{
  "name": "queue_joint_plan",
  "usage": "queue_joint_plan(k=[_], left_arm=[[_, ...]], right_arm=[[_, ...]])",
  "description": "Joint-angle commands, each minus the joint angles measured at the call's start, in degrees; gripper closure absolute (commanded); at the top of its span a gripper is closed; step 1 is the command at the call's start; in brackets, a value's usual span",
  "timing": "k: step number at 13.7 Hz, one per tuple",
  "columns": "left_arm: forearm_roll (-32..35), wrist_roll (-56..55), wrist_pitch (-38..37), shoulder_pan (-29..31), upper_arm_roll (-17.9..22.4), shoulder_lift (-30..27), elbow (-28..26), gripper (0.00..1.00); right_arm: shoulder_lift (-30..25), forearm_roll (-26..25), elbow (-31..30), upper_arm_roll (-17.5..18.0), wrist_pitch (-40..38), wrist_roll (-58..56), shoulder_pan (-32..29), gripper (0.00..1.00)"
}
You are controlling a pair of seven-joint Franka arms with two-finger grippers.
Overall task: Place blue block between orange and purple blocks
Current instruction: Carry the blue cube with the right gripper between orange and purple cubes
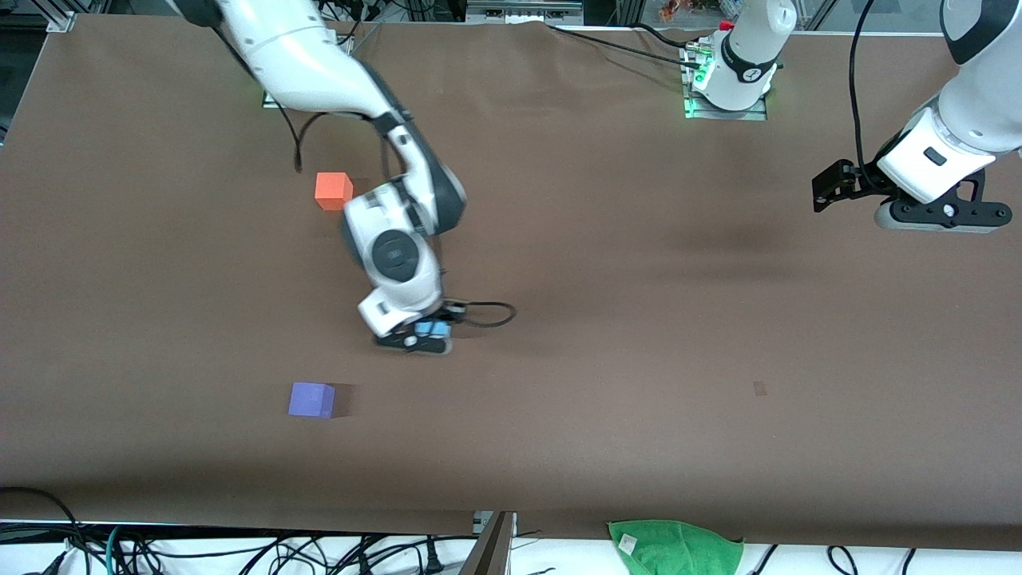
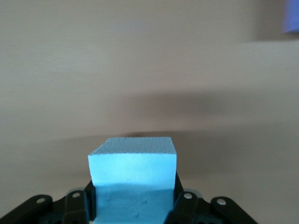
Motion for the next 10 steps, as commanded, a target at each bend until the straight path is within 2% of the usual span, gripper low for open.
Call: queue_joint_plan(k=[1,2,4,6,8,9,10], left_arm=[[-1.3,-0.1,-0.7,-0.3,0.3,-0.2,0.1,0.0],[-1.3,-0.1,-0.7,-0.2,0.3,-0.2,0.1,0.0],[-1.3,-0.1,-0.6,-0.3,0.3,-0.2,0.1,0.0],[-1.3,-0.1,-0.6,-0.3,0.3,-0.2,0.1,0.0],[-1.3,-0.1,-0.6,-0.3,0.3,-0.2,0.1,0.0],[-1.3,-0.1,-0.6,-0.3,0.3,-0.2,0.1,0.0],[-1.2,0.0,-0.6,-0.3,0.3,-0.2,0.1,0.0]], right_arm=[[-11.4,0.8,-17.9,-1.8,4.9,-11.6,-2.9,0.92],[-13.9,0.9,-23.5,-3.4,8.7,-16.8,-3.6,0.92],[-15.6,0.9,-31.7,-4.4,16.5,-19.3,-4.5,0.92],[-15.2,1.0,-35.2,-4.5,22.0,-19.9,-5.7,0.92],[-14.3,1.4,-36.6,-4.4,24.2,-20.0,-6.8,0.92],[-14.1,1.6,-36.6,-4.4,24.4,-19.9,-6.8,0.88],[-14.0,2.6,-36.6,-4.4,24.4,-20.0,-6.8,0.73]])
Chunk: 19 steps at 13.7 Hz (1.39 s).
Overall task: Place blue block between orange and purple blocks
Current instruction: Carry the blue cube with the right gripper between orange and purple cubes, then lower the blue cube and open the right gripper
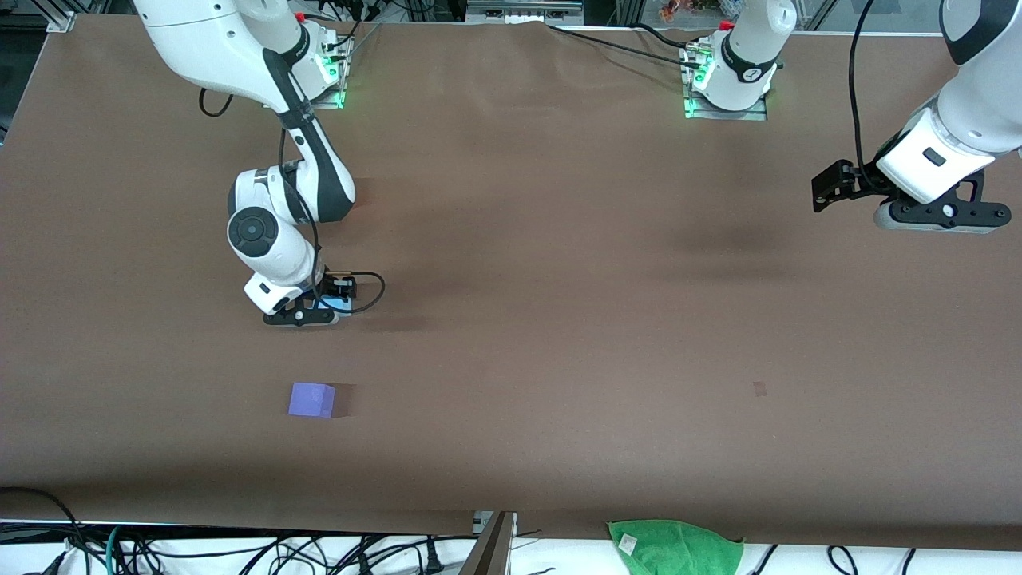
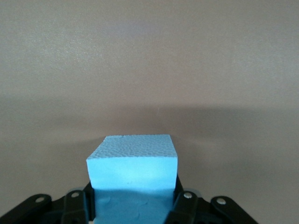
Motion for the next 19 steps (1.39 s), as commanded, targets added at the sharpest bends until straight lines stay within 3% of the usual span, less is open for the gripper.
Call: queue_joint_plan(k=[1,2,6,8,9,14,19], left_arm=[[-1.2,-0.1,-0.6,-0.3,0.3,-0.2,0.1,0.0],[-1.3,-0.1,-0.6,-0.3,0.3,-0.2,0.2,0.0],[-1.2,-0.1,-0.6,-0.4,0.3,-0.2,0.2,0.0],[-1.3,-0.1,-0.6,-0.4,0.3,-0.2,0.2,0.0],[-1.2,-0.1,-0.6,-0.4,0.3,-0.2,0.2,0.0],[-1.3,-0.1,-0.6,-0.4,0.3,-0.2,0.2,0.0],[-1.3,-0.1,-0.6,-0.4,0.3,-0.2,0.2,0.0]], right_arm=[[-0.1,2.9,-2.4,0.3,1.5,-1.4,-1.0,0.43],[0.0,3.9,-2.3,0.3,1.5,-1.6,-1.2,0.3],[0.0,4.2,-2.4,0.3,1.3,-1.5,-1.6,0.29],[-0.1,4.2,-2.2,0.3,0.9,-1.4,-1.7,0.15],[-0.5,4.2,-1.9,0.3,0.6,-1.2,-1.7,0.01],[-5.3,4.2,5.3,0.5,-9.8,-0.3,-1.5,0.0],[-16.7,3.8,8.3,0.2,-18.9,3.7,-1.4,0.0]])
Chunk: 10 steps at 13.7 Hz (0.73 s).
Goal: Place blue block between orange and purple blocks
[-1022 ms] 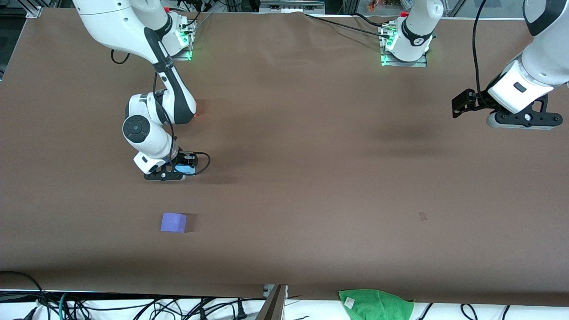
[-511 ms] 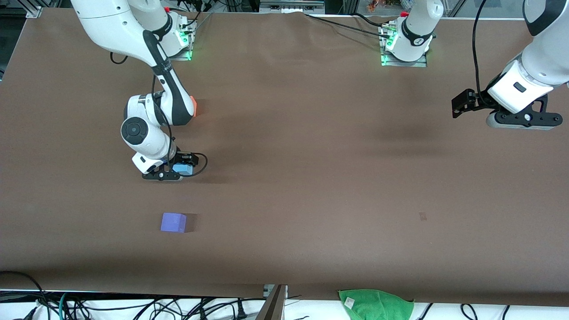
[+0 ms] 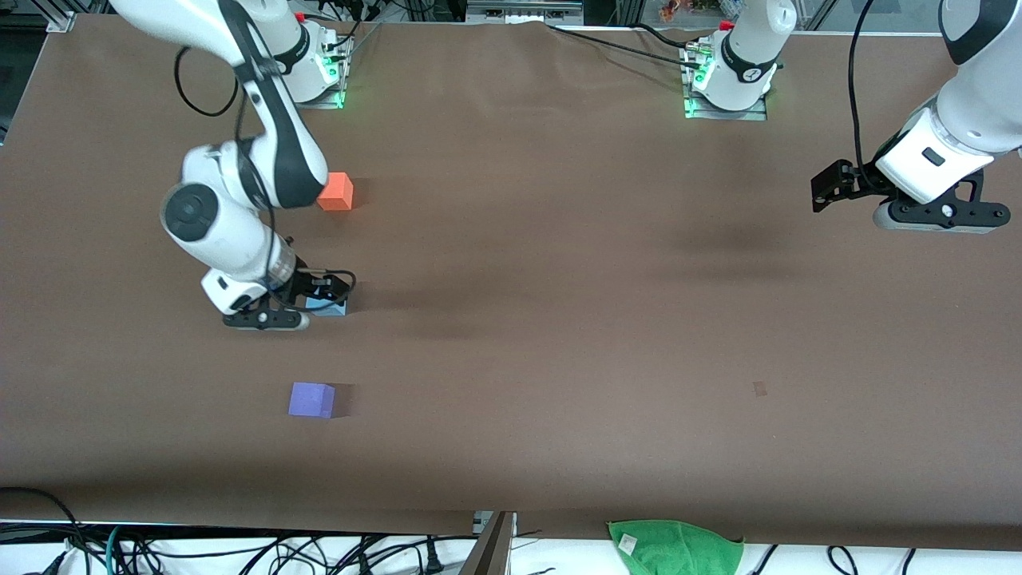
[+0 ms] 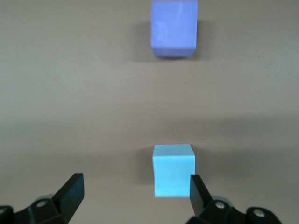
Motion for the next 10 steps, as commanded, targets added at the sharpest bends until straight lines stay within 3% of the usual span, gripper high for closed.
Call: queue_joint_plan(k=[1,4,6,9,10], left_arm=[[-1.3,-0.1,-0.6,-0.3,0.3,-0.2,0.2,0.0],[-1.3,-0.1,-0.6,-0.3,0.3,-0.2,0.2,0.0],[-1.3,-0.1,-0.7,-0.3,0.3,-0.2,0.2,0.0],[-1.3,-0.1,-0.7,-0.3,0.3,-0.2,0.2,0.0],[-1.3,-0.1,-0.7,-0.3,0.3,-0.2,0.2,0.0]], right_arm=[[-8.1,0.4,-1.0,-0.5,-6.1,1.5,-0.2,0.0],[-14.7,-0.5,0.3,-1.8,-15.0,0.5,-0.2,0.0],[-14.9,-2.0,3.0,-1.4,-19.6,-2.6,-3.3,0.0],[-15.9,-1.7,7.1,6.5,-27.7,-5.4,-15.2,0.0],[-15.8,-1.7,8.9,7.9,-30.1,-6.6,-16.6,0.0]])
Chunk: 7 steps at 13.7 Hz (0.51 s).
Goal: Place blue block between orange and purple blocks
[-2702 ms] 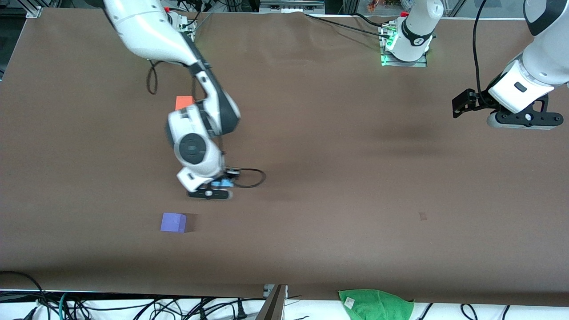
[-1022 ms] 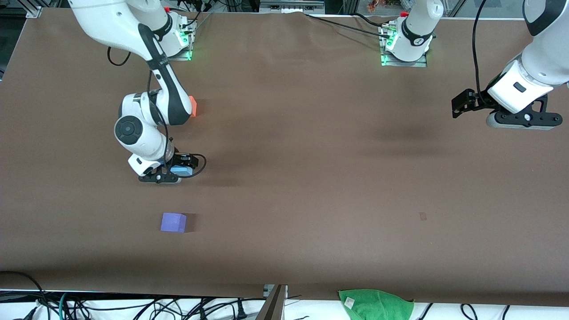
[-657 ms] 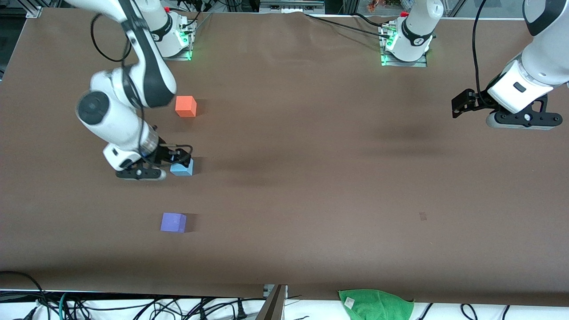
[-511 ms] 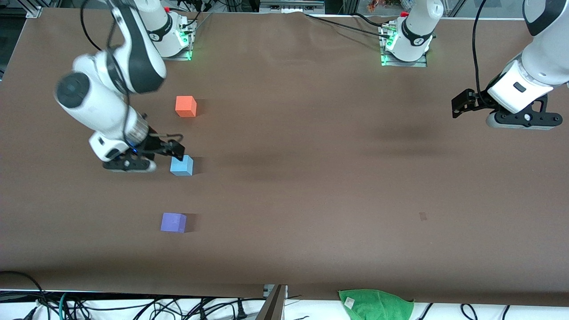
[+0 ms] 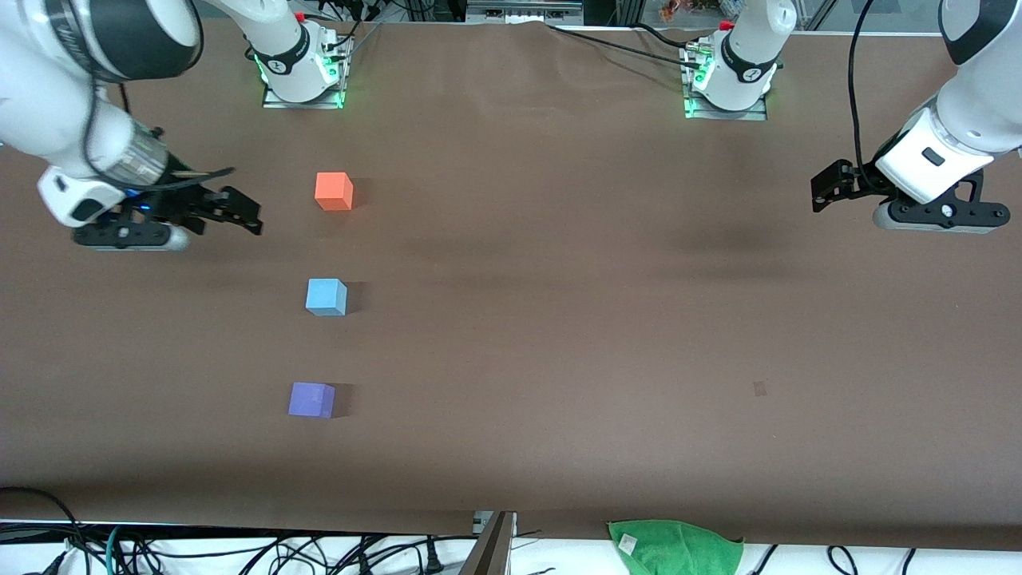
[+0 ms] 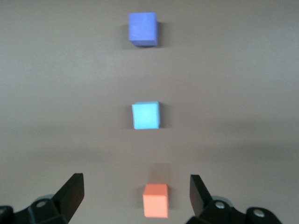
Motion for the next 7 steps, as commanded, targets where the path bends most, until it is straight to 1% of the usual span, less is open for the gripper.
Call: queue_joint_plan(k=[1,2,4,7], left_arm=[[-1.3,-0.1,-0.7,-0.3,0.3,-0.2,0.2,0.0],[-1.3,-0.1,-0.7,-0.3,0.3,-0.2,0.2,0.0],[-1.3,-0.1,-0.7,-0.3,0.3,-0.2,0.2,0.0],[-1.3,0.0,-0.8,-0.3,0.3,-0.2,0.1,0.0]], right_arm=[[0.4,0.3,5.6,4.4,-7.5,-2.8,-5.5,0.0],[0.7,-0.5,7.7,4.7,-10.1,-2.5,-5.5,0.0],[0.9,-0.6,10.4,5.0,-11.4,-2.3,-4.9,0.0],[1.0,-0.1,11.1,4.9,-11.3,-2.5,-4.6,0.0]])
